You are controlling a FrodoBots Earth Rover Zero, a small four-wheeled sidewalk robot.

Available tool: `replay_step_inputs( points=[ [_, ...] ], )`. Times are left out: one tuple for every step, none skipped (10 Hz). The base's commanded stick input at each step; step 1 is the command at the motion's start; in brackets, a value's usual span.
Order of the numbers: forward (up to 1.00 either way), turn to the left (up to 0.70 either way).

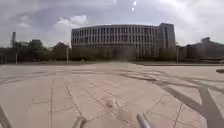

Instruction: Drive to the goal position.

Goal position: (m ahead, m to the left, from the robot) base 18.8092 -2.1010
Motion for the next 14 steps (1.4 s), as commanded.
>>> replay_step_inputs(
  points=[
    [1.00, 0.00],
    [1.00, 0.00],
    [1.00, 0.00],
    [1.00, 0.00],
    [1.00, 0.00],
    [1.00, 0.00],
    [1.00, 0.00],
    [1.00, 0.00],
    [1.00, 0.00],
    [1.00, 0.00],
    [1.00, 0.00],
    [1.00, 0.00],
    [1.00, 0.00],
    [1.00, 0.00]
  ],
)
